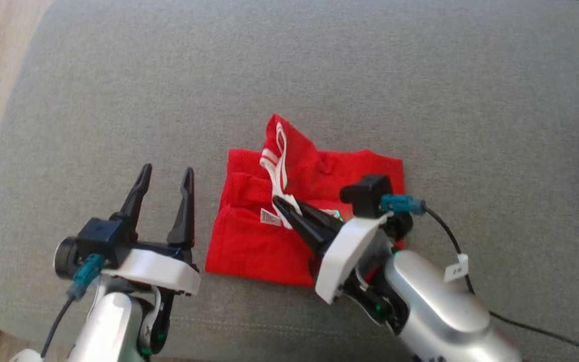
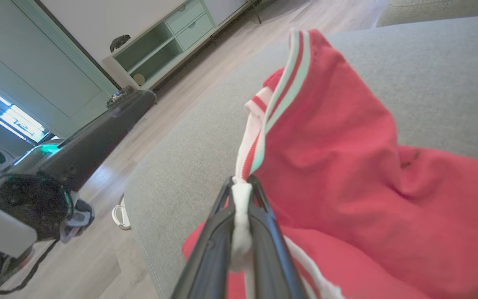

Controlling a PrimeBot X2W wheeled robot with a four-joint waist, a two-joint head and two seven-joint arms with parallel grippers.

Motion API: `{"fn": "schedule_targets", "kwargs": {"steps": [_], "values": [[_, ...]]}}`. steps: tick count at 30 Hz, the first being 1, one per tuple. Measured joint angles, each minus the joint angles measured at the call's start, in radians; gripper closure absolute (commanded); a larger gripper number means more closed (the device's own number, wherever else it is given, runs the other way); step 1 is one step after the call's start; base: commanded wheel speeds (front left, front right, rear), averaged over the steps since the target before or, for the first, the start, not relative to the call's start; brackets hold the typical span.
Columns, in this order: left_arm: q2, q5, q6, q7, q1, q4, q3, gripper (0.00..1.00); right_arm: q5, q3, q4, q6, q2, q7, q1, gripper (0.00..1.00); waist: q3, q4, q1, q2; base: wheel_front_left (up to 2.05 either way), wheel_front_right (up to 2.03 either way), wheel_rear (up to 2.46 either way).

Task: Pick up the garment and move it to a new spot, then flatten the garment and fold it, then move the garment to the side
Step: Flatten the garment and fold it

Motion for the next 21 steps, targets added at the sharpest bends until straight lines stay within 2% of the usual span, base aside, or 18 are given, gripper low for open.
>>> {"fn": "schedule_targets", "kwargs": {"steps": [7, 8, 9, 16, 21], "values": [[-0.014, 0.01, -0.015, 0.0, -0.005, 0.006, 0.0, 0.0, 0.093, 0.091, 0.096, 0.0, -0.001, -0.063, -0.092, 1.0, 0.024, 0.015, 0.0, 0.0, 0.0, 0.0, 0.0], [-0.016, 0.014, -0.015, 0.0, -0.005, 0.006, 0.0, 0.0, 0.108, 0.104, 0.102, 0.0, -0.001, -0.069, -0.096, 0.56, 0.026, 0.016, 0.0, 0.0, 0.0, 0.0, 0.0], [-0.018, 0.014, -0.015, 0.0, -0.005, 0.006, 0.0, 0.0, 0.115, 0.116, 0.108, 0.0, -0.001, -0.082, -0.1, 0.0, 0.029, 0.016, 0.0, 0.0, 0.0, 0.0, 0.0], [-0.021, 0.024, -0.024, 0.0, -0.006, 0.006, 0.009, 0.0, 0.156, 0.149, 0.07, 0.0, -0.001, -0.18, -0.142, 0.0, 0.039, -0.001, 0.0, 0.0, 0.0, 0.0, 0.0], [-0.021, 0.033, -0.024, 0.0, -0.013, 0.006, 0.027, 0.0, 0.137, 0.067, 0.007, 0.0, 0.0, -0.239, -0.181, 0.0, 0.035, -0.023, 0.0, 0.0, 0.0, 0.0, 0.0]]}}
